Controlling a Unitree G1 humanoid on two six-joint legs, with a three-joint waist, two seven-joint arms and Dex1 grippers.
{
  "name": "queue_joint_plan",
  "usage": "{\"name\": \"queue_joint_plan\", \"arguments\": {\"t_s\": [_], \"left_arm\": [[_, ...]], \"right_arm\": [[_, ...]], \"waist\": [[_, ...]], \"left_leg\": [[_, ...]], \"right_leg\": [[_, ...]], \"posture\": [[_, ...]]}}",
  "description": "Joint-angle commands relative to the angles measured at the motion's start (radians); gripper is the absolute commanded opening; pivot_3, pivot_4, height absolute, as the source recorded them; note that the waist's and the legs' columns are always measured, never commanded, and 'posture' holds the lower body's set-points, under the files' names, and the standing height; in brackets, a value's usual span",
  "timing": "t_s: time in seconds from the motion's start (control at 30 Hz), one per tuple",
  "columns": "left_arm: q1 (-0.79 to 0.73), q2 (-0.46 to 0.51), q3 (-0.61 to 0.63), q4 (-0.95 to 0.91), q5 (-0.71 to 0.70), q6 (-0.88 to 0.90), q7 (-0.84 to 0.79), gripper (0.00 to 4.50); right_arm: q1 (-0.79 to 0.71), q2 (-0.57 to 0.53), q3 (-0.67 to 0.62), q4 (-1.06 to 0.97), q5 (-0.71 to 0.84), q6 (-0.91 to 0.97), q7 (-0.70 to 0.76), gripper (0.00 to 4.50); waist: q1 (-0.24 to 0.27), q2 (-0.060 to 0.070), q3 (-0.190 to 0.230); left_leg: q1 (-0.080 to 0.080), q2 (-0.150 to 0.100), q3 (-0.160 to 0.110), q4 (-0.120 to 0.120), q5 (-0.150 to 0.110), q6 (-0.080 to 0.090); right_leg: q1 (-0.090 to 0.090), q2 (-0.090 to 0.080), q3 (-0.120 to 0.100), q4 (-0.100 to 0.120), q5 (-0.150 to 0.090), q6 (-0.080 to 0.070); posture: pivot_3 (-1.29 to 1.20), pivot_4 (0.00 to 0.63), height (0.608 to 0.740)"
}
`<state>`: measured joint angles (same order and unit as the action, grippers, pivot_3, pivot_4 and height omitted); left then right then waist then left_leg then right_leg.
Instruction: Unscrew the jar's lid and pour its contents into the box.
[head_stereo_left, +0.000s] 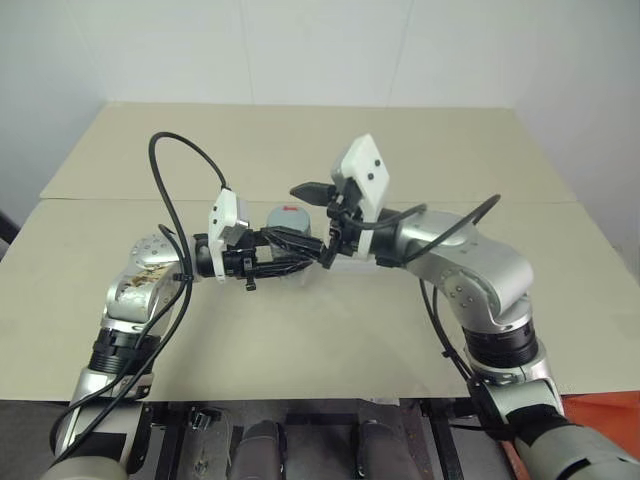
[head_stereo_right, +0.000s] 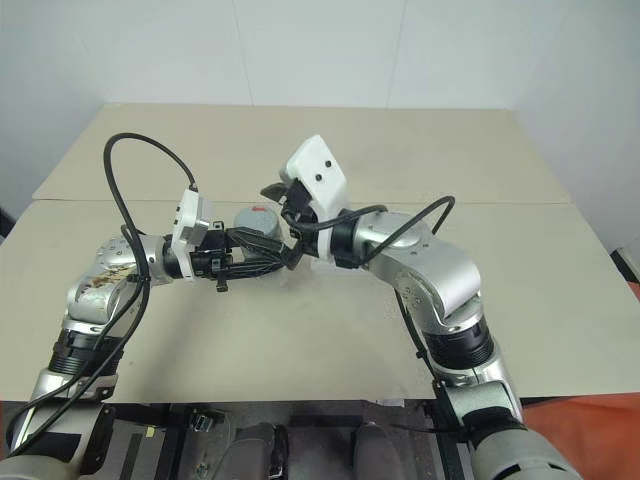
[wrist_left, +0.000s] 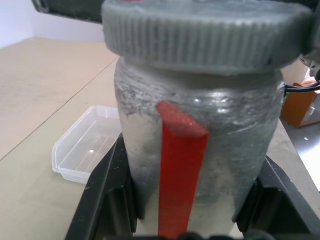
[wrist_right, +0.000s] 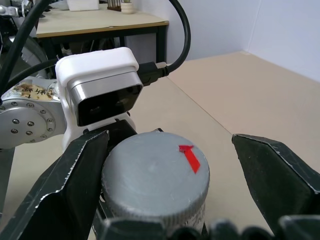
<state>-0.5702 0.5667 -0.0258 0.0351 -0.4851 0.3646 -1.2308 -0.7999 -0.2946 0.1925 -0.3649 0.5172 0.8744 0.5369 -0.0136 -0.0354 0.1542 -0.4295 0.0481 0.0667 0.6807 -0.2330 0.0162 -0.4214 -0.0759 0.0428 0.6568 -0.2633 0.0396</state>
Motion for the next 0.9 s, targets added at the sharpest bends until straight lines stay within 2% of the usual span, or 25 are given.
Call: {"name": "queue_joint_plan", "arguments": {"t_s": [0.03,0.9], "left_arm": [[-0.012,0.009,0.003,-0.023,-0.006,-0.018,-0.018,1.98],[0.003,0.03,0.015,-0.044,-0.019,-0.007,-0.019,1.98]], "right_arm": [[-0.021,-0.001,-0.018,-0.008,-0.026,-0.013,-0.027,4.46],[0.059,-0.126,-0.084,-0.085,0.036,0.0,-0.005,4.46]], "waist": [[0.0,0.0,0.0],[0.0,0.0,0.0]], "left_leg": [[0.0,0.0,0.0,0.0,0.0,0.0],[0.0,0.0,0.0,0.0,0.0,0.0]], "right_leg": [[0.0,0.0,0.0,0.0,0.0,0.0],[0.0,0.0,0.0,-0.001,0.0,0.0]], "posture": [[0.0,0.15,0.74],[0.0,0.15,0.74]]}}
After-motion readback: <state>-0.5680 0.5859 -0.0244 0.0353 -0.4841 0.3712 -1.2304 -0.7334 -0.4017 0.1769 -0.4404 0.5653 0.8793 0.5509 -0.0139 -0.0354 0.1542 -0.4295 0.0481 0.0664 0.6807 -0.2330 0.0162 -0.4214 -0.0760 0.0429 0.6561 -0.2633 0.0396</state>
